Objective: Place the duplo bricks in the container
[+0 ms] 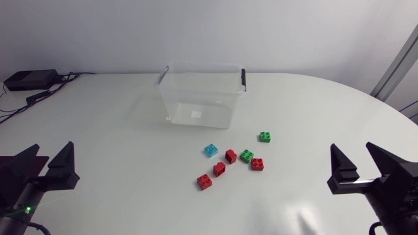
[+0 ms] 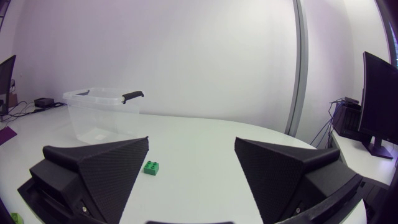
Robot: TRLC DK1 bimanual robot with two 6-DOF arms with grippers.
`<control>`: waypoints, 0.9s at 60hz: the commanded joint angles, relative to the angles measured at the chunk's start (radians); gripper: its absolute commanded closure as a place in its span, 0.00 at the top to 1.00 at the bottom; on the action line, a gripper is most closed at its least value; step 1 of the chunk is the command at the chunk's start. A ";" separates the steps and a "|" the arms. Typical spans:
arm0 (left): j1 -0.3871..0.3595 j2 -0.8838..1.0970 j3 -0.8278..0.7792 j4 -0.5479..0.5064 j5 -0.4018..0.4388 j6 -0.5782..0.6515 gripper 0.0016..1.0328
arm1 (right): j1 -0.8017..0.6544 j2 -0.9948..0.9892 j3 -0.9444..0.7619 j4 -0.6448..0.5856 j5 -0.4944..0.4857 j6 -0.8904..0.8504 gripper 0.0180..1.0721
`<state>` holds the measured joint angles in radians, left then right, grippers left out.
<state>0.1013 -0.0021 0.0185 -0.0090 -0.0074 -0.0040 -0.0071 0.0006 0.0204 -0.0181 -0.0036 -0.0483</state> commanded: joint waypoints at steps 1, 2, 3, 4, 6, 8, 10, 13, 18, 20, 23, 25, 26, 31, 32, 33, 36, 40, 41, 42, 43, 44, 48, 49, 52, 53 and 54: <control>-0.008 -0.010 -0.017 -0.003 0.001 -0.022 0.95 | 0.006 -0.005 -0.020 0.006 -0.003 0.019 0.95; -0.008 -0.010 -0.017 -0.003 0.001 -0.022 0.95 | 0.006 -0.005 -0.020 0.007 -0.001 0.019 0.95; -0.008 -0.010 -0.015 -0.003 0.001 -0.022 0.95 | 0.006 -0.005 -0.020 0.006 -0.003 0.019 0.95; -0.009 -0.010 -0.017 -0.003 0.001 -0.022 0.95 | 0.006 -0.005 -0.020 0.006 -0.001 0.019 0.95; -0.008 -0.010 -0.017 -0.005 0.001 -0.022 0.95 | 0.006 -0.005 -0.020 0.006 -0.001 0.019 0.95; -0.008 -0.010 -0.015 -0.005 0.003 -0.022 0.95 | 0.006 -0.005 -0.020 0.006 -0.003 0.019 0.95; -0.009 -0.010 -0.017 -0.005 0.001 -0.022 0.95 | 0.006 -0.005 -0.020 0.006 -0.003 0.019 0.95; -0.009 -0.010 -0.015 -0.005 0.001 -0.021 0.95 | 0.006 -0.005 -0.020 0.007 -0.003 0.019 0.95; -0.017 -0.013 -0.014 -0.003 0.001 -0.019 0.93 | 0.009 -0.005 -0.020 0.007 -0.003 0.021 0.95; -0.025 -0.012 -0.011 -0.003 0.001 -0.019 0.93 | 0.009 -0.007 -0.020 0.009 -0.003 0.021 0.95; -0.032 -0.012 0.011 -0.019 0.001 -0.016 0.93 | 0.010 -0.007 -0.020 0.012 -0.001 0.019 0.95; -0.034 -0.007 0.043 -0.048 0.003 -0.021 0.93 | 0.012 -0.007 -0.019 0.014 -0.001 0.019 0.95; -0.037 -0.004 0.055 -0.057 0.003 -0.022 0.92 | 0.012 -0.007 -0.017 0.014 -0.001 0.019 0.95; -0.071 0.090 0.146 -0.085 0.003 -0.028 0.89 | 0.013 -0.005 -0.005 0.014 -0.001 0.019 0.95; -0.075 0.120 0.170 -0.091 0.003 -0.030 0.89 | 0.013 -0.005 -0.002 0.014 -0.001 0.019 0.95; -0.077 0.154 0.193 -0.098 0.003 -0.036 0.89 | 0.013 -0.005 0.001 0.014 -0.001 0.019 0.95; -0.092 0.267 0.273 -0.140 0.003 -0.056 0.89 | 0.015 -0.004 0.012 0.012 -0.001 0.019 0.95; -0.127 0.378 0.359 -0.201 0.003 -0.071 0.89 | 0.019 0.012 0.033 0.009 0.001 0.019 0.95; -0.141 0.413 0.386 -0.227 0.003 -0.074 0.89 | 0.019 0.021 0.042 0.007 0.001 0.021 0.95; -0.149 0.436 0.403 -0.241 0.003 -0.077 0.89 | 0.021 0.032 0.052 0.007 0.001 0.021 0.95; -0.158 0.462 0.425 -0.258 0.003 -0.085 0.89 | 0.021 0.045 0.061 0.007 0.002 0.021 0.95; -0.161 0.479 0.437 -0.267 0.003 -0.090 0.89 | 0.021 0.061 0.070 0.007 0.002 0.021 0.95; -0.190 0.583 0.529 -0.350 0.003 -0.099 0.88 | 0.019 0.125 0.113 0.007 0.007 0.030 0.95; -0.203 0.614 0.552 -0.375 0.003 -0.099 0.88 | 0.021 0.150 0.127 0.007 0.007 0.033 0.95; -0.245 0.711 0.624 -0.460 0.001 -0.094 0.89 | 0.021 0.203 0.159 0.004 0.008 0.034 0.95; -0.259 0.743 0.650 -0.491 0.001 -0.091 0.89 | 0.021 0.222 0.170 0.003 0.010 0.036 0.95; -0.272 0.777 0.675 -0.522 0.000 -0.085 0.89 | 0.021 0.237 0.181 0.000 0.010 0.042 0.95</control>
<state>-0.1181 0.6331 0.5869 -0.4397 -0.0078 -0.0704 0.0059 0.1600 0.1349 -0.0189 0.0006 -0.0399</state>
